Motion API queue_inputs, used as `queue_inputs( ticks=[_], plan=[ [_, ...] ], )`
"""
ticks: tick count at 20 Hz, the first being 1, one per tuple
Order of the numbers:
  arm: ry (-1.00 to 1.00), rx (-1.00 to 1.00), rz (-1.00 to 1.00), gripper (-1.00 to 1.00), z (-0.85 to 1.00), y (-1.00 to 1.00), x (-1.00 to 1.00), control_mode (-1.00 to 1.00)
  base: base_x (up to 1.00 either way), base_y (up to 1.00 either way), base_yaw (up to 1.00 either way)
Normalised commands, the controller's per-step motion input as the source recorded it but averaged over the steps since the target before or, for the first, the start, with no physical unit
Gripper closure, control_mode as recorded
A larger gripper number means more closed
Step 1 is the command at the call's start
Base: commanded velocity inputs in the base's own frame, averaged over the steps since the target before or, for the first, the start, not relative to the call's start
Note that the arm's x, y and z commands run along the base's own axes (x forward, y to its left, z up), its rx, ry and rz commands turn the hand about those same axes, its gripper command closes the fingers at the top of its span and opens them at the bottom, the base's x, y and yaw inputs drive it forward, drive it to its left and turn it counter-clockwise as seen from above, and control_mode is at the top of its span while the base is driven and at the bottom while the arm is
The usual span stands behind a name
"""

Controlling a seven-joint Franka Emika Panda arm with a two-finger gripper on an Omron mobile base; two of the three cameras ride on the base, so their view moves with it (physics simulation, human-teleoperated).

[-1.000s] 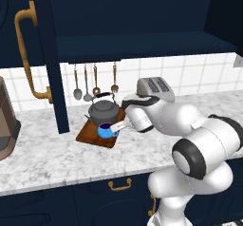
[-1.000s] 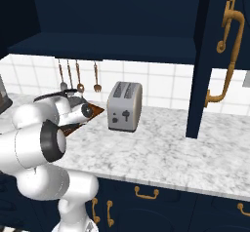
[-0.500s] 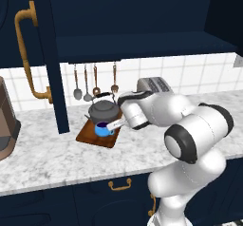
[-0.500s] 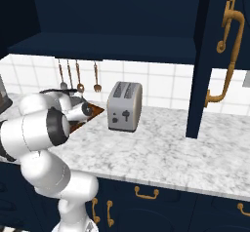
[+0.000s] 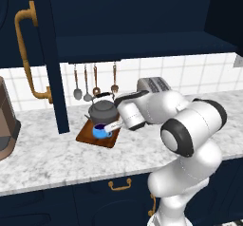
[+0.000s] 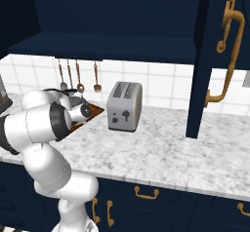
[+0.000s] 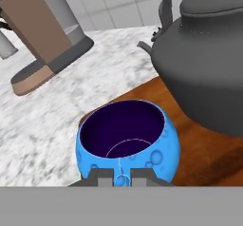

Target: Pick the kettle from the counter and place it on the tray. Then pick the mug from the cabinet and place it on the tray. Then close the cabinet doors.

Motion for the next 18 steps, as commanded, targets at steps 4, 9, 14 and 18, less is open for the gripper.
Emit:
queue_inputs(
  ticks=[4, 9, 14, 18],
  plan=[
    [0.0, 0.0, 0.0, 1.0, -0.16, 0.04, 0.02, -1.0, 0.0, 0.0, 0.0],
    [0.0, 0.0, 0.0, 1.0, -0.13, 0.01, 0.0, -1.0, 0.0, 0.0, 0.0],
    [0.0, 0.0, 0.0, 1.0, -0.15, 0.0, 0.0, -1.0, 0.0, 0.0, 0.0],
    [0.0, 0.0, 0.0, -1.0, 0.0, 0.0, -0.07, -1.0, 0.0, 0.0, 0.0]
  ],
)
